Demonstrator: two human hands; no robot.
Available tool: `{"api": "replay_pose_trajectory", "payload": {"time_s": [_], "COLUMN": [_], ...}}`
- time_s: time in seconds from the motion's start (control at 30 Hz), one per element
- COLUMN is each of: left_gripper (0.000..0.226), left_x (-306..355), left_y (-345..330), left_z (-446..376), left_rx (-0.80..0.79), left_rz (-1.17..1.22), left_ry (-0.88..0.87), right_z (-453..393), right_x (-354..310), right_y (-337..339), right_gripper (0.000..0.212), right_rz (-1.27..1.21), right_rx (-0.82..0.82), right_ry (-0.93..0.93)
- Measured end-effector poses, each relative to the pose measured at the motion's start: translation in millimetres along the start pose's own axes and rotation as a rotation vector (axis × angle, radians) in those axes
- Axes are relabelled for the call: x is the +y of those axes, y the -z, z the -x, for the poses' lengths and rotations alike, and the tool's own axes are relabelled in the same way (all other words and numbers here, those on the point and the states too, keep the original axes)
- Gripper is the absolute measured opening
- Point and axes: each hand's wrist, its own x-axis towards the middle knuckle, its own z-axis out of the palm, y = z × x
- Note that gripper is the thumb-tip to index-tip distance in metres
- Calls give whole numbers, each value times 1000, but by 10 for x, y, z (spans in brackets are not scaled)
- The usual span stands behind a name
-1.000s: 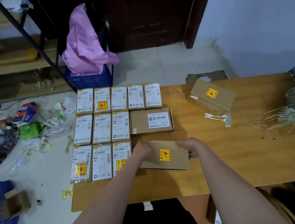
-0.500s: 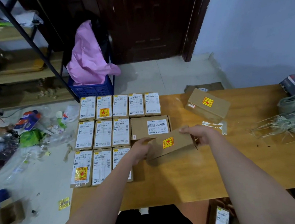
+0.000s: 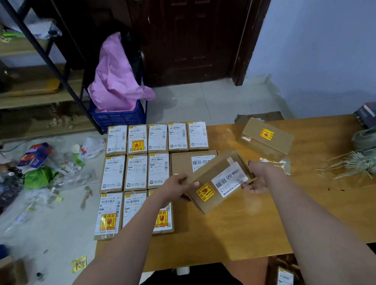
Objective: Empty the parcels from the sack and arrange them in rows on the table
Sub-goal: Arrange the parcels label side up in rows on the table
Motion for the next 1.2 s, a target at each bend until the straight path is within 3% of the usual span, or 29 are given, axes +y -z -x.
{"api": "replay_pose_trajectory", "payload": {"time_s": [0.17,0.33,0.5,0.63,0.73,0.97,1.2], "left_gripper": [48,45,49,53,59,68,69], "left_x": [-52,-102,-94,-102,-120,-116,-125], "left_y": [14,29,-19,-64,-54,17,-22], "left_z": [84,94,103,156,160,42,7], "left_rx": [-26,-31,-119,-217,-207,75,-51], "left_rz": [198,315,370,199,11,141,71], "left_ry": [85,110,125,216,196,37,15], "right_z": [-19,-31,-7,-26,20,69,186], "right_x": [53,139,227,287,274,210,116], "right_y": [-61,-182,-319,-373,-345,-128,-225], "right_gripper": [59,49,43,53,42,38,55], "right_rz": [18,41,112,46,87,362,525], "right_rx": [-69,-234,-282,-229,-211,-123,-210], "right_ry": [137,188,233,270,305,302,325]}}
